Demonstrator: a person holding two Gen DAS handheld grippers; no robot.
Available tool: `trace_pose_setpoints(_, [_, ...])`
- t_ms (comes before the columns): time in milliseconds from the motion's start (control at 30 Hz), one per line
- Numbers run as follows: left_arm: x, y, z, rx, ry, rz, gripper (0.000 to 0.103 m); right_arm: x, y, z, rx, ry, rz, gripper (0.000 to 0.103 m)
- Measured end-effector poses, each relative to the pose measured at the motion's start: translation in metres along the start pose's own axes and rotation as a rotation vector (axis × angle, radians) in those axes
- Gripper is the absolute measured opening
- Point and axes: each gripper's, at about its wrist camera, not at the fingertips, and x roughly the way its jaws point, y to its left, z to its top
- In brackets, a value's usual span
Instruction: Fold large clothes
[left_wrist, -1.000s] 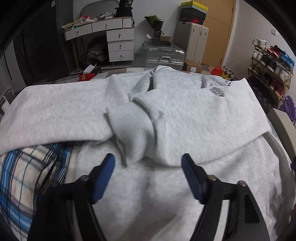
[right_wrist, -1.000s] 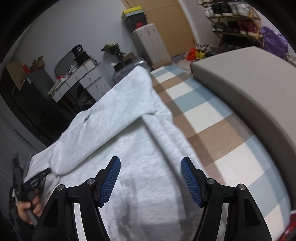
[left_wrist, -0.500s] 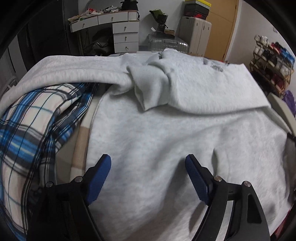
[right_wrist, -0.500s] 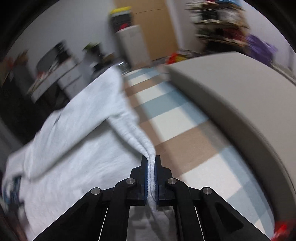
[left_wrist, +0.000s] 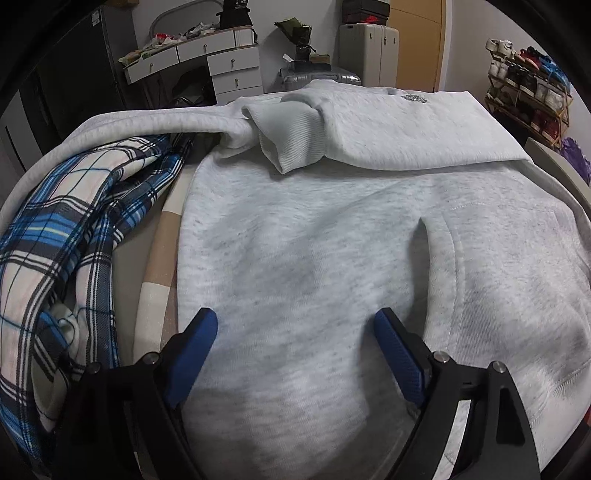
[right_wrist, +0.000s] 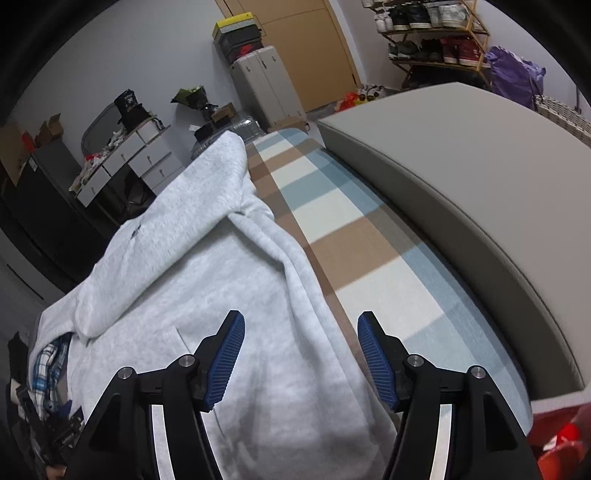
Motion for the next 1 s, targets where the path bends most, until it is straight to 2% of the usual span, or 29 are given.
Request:
trace_pose_setpoints(167, [0.0, -0.001, -0.002, -0.013, -0.012, 0.0, 0.086, -0.008, 0.01, -0.009, -0.052, -0.036, -0.006, 0.063])
trace_pose_setpoints(233, [-0.004, 0.001, -0.008, -0.016, -0.016, -0.002, 0.086, -0.014, 0.017, -0.013, -0.077, -0.062, 0.025, 0.063])
trace_pose_setpoints(333, [-0.005, 0.005, -0.012, -0.028, -0.013, -0.019, 0.086, -0.019, 0.03, -0.02, -0.115, -0.075, 0.134, 0.063])
trace_pose_setpoints(400, [-0.005, 0.007, -0.012, -0.039, -0.009, -0.033, 0.086, -0.011, 0.039, -0.024, -0.132, -0.02, 0.263, 0.063])
trace_pose_setpoints(467, [-0.006, 0.007, -0.014, -0.038, -0.009, -0.031, 0.086, 0.004, 0.05, -0.025, -0.148, 0.066, 0.34, 0.063])
trace_pose_setpoints(667, [-0.006, 0.007, -0.013, -0.038, -0.006, -0.033, 0.086, 0.063, 0.086, -0.024, -0.25, 0.259, 0.33, 0.064])
trace_pose_setpoints(700, [-0.006, 0.008, -0.012, -0.038, -0.007, -0.033, 0.087, 0.066, 0.092, -0.022, -0.259, 0.243, 0.334, 0.064])
trace_pose_setpoints(733, [-0.006, 0.008, -0.013, -0.04, -0.007, -0.033, 0.087, 0.069, 0.097, -0.019, -0.267, 0.229, 0.339, 0.061])
trace_pose_setpoints(800, [-0.006, 0.009, -0.012, -0.039, -0.006, -0.032, 0.087, 0.079, 0.109, -0.018, -0.273, 0.254, 0.361, 0.042])
trace_pose_setpoints(833, [-0.006, 0.008, -0.012, -0.04, -0.006, -0.032, 0.087, 0.081, 0.115, -0.019, -0.295, 0.25, 0.353, 0.02])
trace_pose_setpoints(867, [-0.006, 0.008, -0.012, -0.04, -0.005, -0.032, 0.087, 0.083, 0.119, -0.019, -0.311, 0.258, 0.346, 0.014])
trace_pose_setpoints(900, [-0.006, 0.008, -0.012, -0.04, -0.005, -0.032, 0.087, 0.081, 0.12, -0.02, -0.324, 0.25, 0.337, 0.012])
trace_pose_setpoints(1000, [-0.006, 0.008, -0.012, -0.039, -0.005, -0.031, 0.087, 0.067, 0.103, -0.019, -0.281, 0.214, 0.431, 0.006])
